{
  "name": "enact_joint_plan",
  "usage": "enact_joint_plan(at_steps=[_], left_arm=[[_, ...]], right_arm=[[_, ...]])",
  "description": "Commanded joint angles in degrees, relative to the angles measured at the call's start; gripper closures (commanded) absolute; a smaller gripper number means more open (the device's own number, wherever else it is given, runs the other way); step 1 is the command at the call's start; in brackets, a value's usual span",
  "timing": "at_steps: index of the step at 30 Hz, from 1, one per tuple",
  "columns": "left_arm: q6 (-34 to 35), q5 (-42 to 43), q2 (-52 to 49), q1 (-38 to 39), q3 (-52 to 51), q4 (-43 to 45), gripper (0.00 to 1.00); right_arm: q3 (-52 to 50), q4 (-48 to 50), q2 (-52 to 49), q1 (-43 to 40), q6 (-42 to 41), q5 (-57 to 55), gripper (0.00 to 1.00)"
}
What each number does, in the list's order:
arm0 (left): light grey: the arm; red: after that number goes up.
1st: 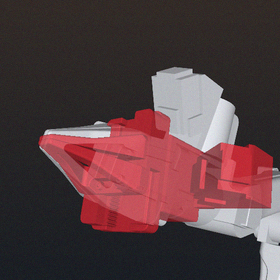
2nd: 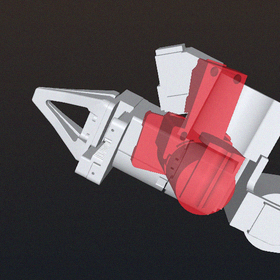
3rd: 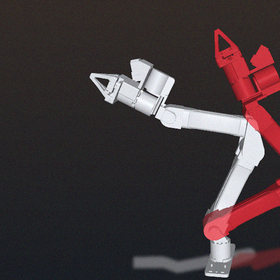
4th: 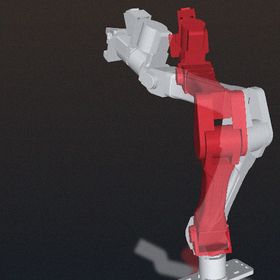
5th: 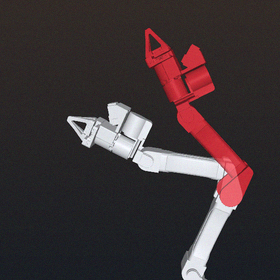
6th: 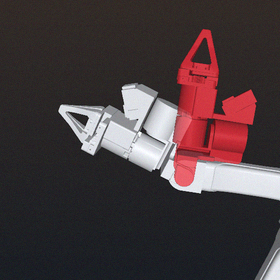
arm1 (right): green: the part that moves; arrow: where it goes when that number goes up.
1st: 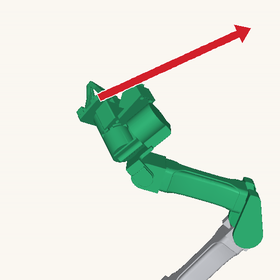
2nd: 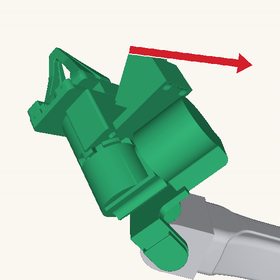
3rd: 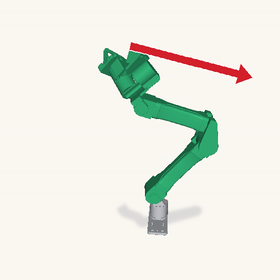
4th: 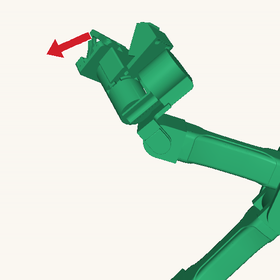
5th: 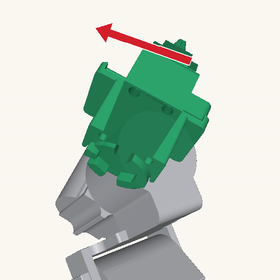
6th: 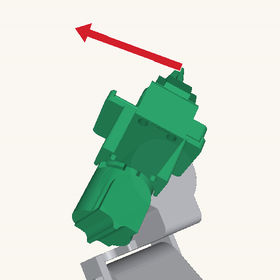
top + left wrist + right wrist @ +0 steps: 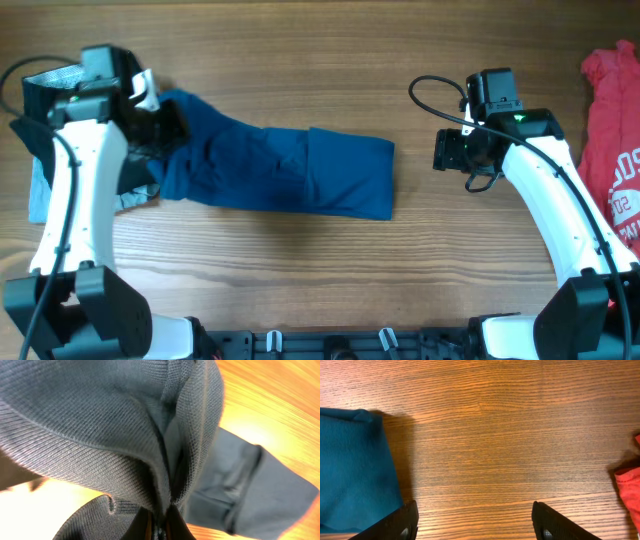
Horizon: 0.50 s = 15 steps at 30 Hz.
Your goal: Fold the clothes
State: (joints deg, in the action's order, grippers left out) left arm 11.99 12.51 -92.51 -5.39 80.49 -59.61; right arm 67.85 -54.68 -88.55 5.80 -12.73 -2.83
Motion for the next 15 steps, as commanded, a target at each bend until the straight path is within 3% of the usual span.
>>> enact_joint_plan(at_steps=[1, 5, 15], left_arm=[[4.9, 2.2, 1.1, 8.0, 1.1, 0.2, 0.96], [12.5, 2.2, 1.0, 16.6, 1.1, 3.6, 0.96], [21.1, -6.0, -2.8, 34.0, 1.1, 10.4, 0.96]], right_arm=[[-0.5, -0.5, -0.5, -0.2, 0.7, 0.3, 0.27], [-0.5, -0.6, -0.5, -0.2, 0.7, 0.3, 0.27], [-0.5, -1.7, -0.5, -0.2, 0.8, 0.3, 0.27]])
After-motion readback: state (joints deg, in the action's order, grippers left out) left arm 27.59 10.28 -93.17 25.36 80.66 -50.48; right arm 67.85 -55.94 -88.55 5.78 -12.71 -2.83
